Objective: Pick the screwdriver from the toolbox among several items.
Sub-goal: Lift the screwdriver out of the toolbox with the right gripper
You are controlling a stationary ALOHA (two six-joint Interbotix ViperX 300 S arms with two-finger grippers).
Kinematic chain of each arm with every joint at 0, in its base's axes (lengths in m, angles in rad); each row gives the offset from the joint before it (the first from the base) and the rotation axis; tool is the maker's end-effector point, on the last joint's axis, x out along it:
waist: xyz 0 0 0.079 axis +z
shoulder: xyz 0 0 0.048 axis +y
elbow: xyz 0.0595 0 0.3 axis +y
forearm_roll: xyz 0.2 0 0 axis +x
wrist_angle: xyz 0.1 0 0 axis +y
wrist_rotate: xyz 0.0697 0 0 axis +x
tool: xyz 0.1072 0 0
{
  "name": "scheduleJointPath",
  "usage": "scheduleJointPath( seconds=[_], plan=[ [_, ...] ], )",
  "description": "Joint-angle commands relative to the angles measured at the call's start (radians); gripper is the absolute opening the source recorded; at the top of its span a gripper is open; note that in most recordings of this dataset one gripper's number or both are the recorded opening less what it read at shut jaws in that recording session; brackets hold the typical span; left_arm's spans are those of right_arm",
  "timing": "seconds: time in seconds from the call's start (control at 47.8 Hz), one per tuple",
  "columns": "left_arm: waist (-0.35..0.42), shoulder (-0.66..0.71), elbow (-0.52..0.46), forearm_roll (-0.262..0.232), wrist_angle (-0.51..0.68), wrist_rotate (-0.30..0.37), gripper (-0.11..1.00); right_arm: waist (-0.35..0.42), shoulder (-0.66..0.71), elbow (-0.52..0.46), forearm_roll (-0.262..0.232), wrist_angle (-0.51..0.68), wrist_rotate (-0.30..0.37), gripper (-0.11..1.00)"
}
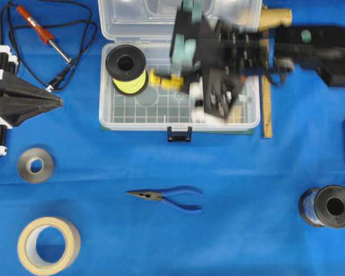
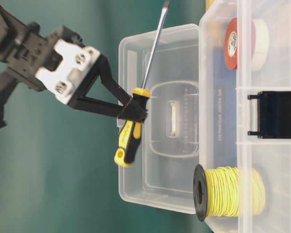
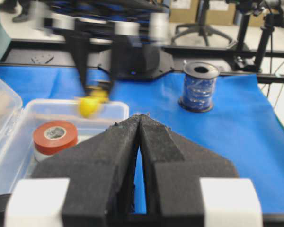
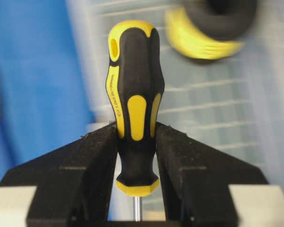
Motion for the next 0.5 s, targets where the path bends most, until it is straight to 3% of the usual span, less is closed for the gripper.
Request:
scheduleJointPath(
  seconds=[0.0,0.209,0.481],
  plan=[
    [0.000,0.003,-0.014,-0.002,-0.005,-0.002,0.00,0.074,-0.008,-0.008,-0.003,-0.038,0.034,0.25],
    [-0.002,0.003,-0.012,-0.002,-0.006,-0.002,0.00,0.176,0.143,-0.021,-0.014,-0.156,0.141,0.25],
    [0.000,-0.002,-0.014,-0.002,-0.008,0.000,0.00,0.225,0.359,-0.114,-0.015,-0.195,0.227,0.25]
  ],
)
